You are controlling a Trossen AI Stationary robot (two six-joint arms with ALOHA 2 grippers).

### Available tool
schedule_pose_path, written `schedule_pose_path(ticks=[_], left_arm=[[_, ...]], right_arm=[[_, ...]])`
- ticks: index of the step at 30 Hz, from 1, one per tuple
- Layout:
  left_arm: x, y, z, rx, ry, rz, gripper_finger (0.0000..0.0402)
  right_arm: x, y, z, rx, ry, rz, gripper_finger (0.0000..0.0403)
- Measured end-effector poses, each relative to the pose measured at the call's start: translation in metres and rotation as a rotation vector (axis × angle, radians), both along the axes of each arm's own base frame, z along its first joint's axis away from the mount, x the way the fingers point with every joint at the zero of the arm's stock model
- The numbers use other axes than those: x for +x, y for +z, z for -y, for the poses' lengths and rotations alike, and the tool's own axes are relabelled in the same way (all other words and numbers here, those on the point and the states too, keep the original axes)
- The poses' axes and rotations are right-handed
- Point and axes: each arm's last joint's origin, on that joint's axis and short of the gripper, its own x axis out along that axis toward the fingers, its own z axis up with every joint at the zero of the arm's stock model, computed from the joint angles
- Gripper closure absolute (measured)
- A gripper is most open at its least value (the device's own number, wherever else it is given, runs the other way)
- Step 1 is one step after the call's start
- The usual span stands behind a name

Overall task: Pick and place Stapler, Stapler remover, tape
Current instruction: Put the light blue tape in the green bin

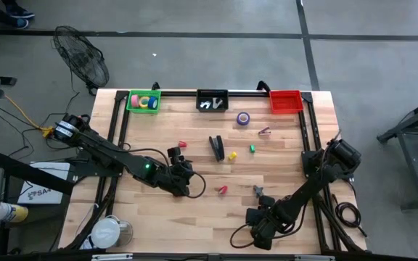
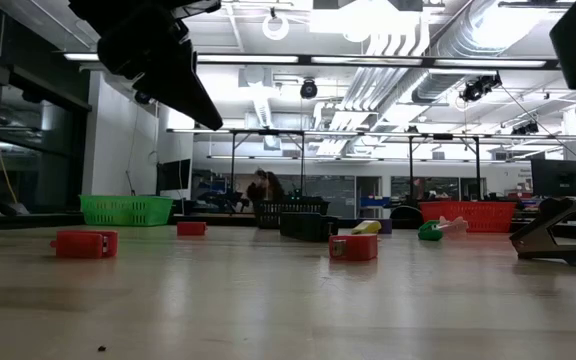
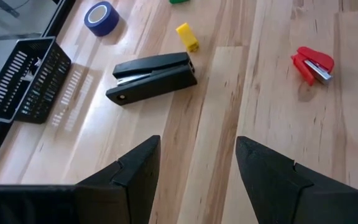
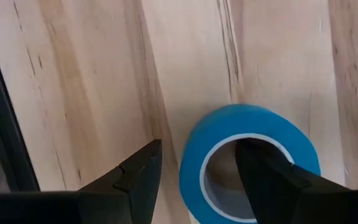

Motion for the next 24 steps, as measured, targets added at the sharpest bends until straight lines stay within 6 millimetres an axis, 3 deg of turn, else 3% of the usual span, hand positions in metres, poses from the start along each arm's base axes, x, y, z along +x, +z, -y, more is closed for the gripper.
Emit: schedule_pose_path(ticks=[9, 13, 19, 24], left_arm=[[0.0, 0.0, 0.0, -0.012, 0.012, 0.007, 0.0197], [0.0, 0.0001, -0.0001, -0.011, 0.013, 0.009, 0.0197], [0.0003, 0.0005, -0.0002, -0.001, 0.02, 0.017, 0.0197], [0.0006, 0.0006, 0.0004, -0.019, 0.009, 0.015, 0.0197]], right_arm=[[0.0001, -0.0012, -0.0002, 0.016, -0.034, -0.019, 0.022], [-0.0006, -0.0018, 0.0007, 0.006, -0.034, -0.028, 0.0266], [-0.0015, -0.0023, 0.002, -0.023, -0.024, -0.025, 0.0368], [-0.0008, -0.0017, 0.003, -0.086, -0.016, 0.034, 0.0372]])
